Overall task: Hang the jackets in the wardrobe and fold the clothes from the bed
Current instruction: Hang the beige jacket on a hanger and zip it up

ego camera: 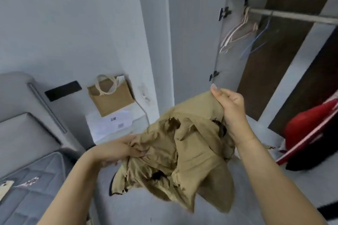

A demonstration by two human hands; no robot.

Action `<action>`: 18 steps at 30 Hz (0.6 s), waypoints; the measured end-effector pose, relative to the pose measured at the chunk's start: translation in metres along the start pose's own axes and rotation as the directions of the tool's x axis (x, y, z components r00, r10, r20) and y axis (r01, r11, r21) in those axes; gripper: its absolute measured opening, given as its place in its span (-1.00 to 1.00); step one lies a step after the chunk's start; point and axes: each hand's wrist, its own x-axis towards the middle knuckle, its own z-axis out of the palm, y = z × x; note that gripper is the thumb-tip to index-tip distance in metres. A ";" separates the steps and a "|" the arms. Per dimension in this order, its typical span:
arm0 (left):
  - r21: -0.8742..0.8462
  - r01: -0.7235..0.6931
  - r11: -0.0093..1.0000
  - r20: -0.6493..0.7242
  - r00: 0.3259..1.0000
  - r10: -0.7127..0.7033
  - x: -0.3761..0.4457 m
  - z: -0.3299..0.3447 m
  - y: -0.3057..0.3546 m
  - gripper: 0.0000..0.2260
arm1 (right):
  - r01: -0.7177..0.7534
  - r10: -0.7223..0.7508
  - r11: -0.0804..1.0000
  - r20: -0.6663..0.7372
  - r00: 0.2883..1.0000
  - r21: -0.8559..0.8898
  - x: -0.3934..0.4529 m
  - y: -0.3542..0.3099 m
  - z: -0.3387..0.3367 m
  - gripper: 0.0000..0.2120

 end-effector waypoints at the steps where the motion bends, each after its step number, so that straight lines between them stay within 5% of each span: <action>1: -0.031 -0.043 0.999 0.106 0.993 0.046 0.022 0.000 0.007 -0.61 | 0.024 -0.024 1.000 -0.042 0.999 0.007 0.012 -0.003 -0.008 -0.30; 7: -0.051 -0.126 0.991 0.337 0.932 0.136 0.152 -0.018 0.066 -0.45 | 0.002 -0.021 0.996 -0.214 0.977 -0.087 0.089 -0.010 -0.058 -0.25; 10: -0.203 -0.038 0.979 0.390 0.913 0.116 0.213 -0.023 0.100 -0.35 | -0.029 -0.021 0.987 -0.310 0.951 -0.155 0.124 -0.013 -0.089 -0.28; 13: -0.291 0.071 0.954 0.369 0.929 0.043 0.267 -0.023 0.143 -0.33 | -0.057 -0.067 0.963 -0.437 0.897 -0.265 0.151 -0.015 -0.119 -0.29; 18: -0.435 -0.049 0.899 0.202 0.968 0.151 0.338 -0.012 0.219 -0.45 | -0.166 -0.079 0.895 -0.514 0.854 -0.414 0.188 -0.012 -0.169 -0.45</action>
